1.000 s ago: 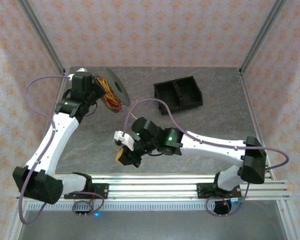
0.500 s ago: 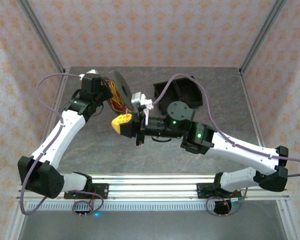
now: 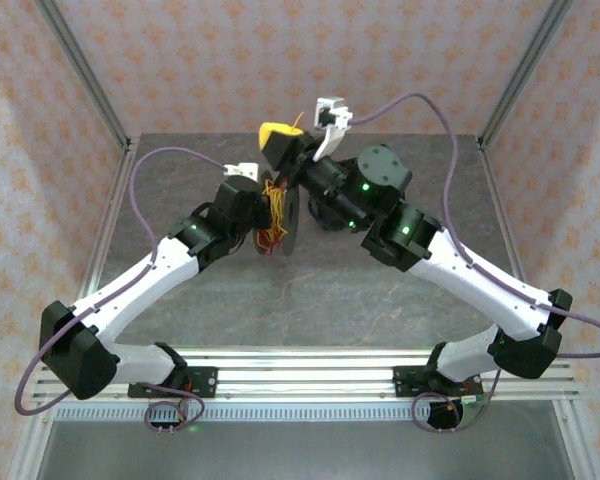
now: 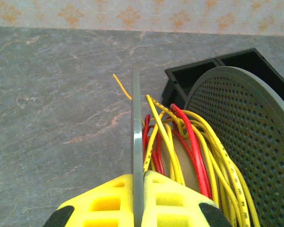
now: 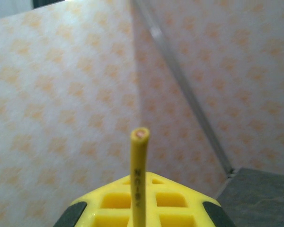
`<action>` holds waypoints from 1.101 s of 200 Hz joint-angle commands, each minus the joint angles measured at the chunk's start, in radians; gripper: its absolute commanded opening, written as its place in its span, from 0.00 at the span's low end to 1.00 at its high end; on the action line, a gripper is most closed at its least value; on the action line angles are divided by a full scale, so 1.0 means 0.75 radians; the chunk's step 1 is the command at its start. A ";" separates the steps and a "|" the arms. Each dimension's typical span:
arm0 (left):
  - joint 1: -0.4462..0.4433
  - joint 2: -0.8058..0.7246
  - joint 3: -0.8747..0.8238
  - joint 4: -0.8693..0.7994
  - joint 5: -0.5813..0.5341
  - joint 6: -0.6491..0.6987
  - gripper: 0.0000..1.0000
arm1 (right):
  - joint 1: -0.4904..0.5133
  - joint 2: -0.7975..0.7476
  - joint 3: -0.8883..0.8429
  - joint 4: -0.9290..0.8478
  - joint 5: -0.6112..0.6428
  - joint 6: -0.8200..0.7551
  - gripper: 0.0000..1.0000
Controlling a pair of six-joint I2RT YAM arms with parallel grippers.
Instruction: Wrap the cables
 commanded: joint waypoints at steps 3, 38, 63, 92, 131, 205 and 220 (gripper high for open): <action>-0.068 -0.095 -0.032 0.156 -0.143 0.101 0.00 | -0.115 -0.005 0.087 0.000 0.139 0.081 0.00; -0.167 -0.137 -0.069 0.154 -0.152 0.188 0.00 | -0.290 0.052 0.174 -0.150 0.193 0.094 0.00; -0.206 -0.190 -0.100 0.130 -0.075 0.227 0.00 | -0.419 0.122 0.274 -0.328 0.234 0.075 0.00; -0.209 -0.303 -0.107 0.035 0.097 0.232 0.00 | -0.563 0.172 0.279 -0.494 0.251 0.069 0.00; -0.179 -0.412 -0.036 -0.142 0.323 0.260 0.00 | -0.707 0.142 0.093 -0.554 0.243 0.121 0.00; 0.194 -0.534 0.043 -0.055 1.016 -0.031 0.00 | -0.862 0.022 -0.391 -0.469 0.125 0.273 0.00; 0.269 -0.546 0.015 0.052 1.137 -0.136 0.00 | -0.894 -0.005 -0.472 -0.423 0.068 0.340 0.00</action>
